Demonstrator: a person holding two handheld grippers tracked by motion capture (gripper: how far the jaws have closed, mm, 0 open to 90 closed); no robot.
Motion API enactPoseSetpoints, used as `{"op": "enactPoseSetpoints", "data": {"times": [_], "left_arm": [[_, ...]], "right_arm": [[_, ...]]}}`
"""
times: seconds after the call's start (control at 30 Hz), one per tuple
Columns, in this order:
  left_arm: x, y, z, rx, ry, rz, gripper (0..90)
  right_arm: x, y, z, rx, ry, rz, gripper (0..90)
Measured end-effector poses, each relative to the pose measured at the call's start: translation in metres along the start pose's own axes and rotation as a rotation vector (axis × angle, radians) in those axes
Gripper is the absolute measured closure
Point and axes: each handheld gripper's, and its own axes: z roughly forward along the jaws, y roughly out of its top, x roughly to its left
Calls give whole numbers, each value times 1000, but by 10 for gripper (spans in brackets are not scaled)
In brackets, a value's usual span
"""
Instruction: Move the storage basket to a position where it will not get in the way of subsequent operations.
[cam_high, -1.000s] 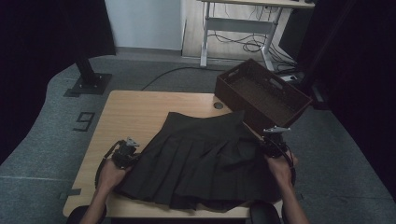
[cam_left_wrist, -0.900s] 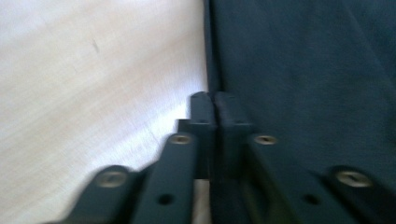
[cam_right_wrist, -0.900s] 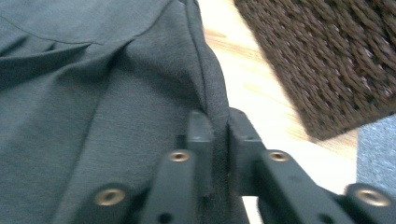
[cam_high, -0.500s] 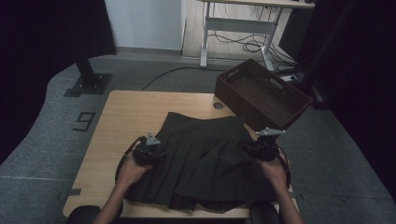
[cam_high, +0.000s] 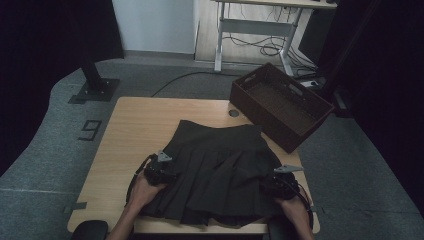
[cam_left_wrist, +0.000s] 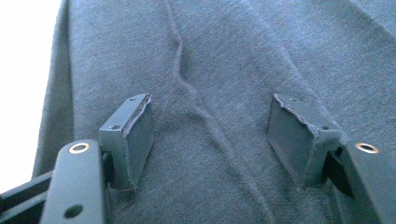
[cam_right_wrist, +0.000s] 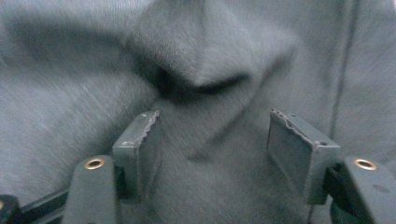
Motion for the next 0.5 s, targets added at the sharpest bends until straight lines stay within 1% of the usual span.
{"op": "enactPoseSetpoints", "data": {"times": [0.03, 0.13, 0.27, 0.37, 0.5], "left_arm": [[2, -1, -1, 0, 3, -1, 311], [8, -6, -5, -3, 7, -14, 311], [20, -12, -10, -10, 17, -34, 311], [31, -17, -14, -14, 26, -48, 311], [46, -22, -18, -17, 39, -67, 311]], "right_arm": [[0, -2, 4, 8, 1, -2, 334], [3, 0, 11, -11, -4, 1, 329], [9, 8, 22, -36, -19, -38, 328], [12, 18, 32, -37, -24, -79, 328], [12, 32, 45, -45, -17, -86, 330]]}}
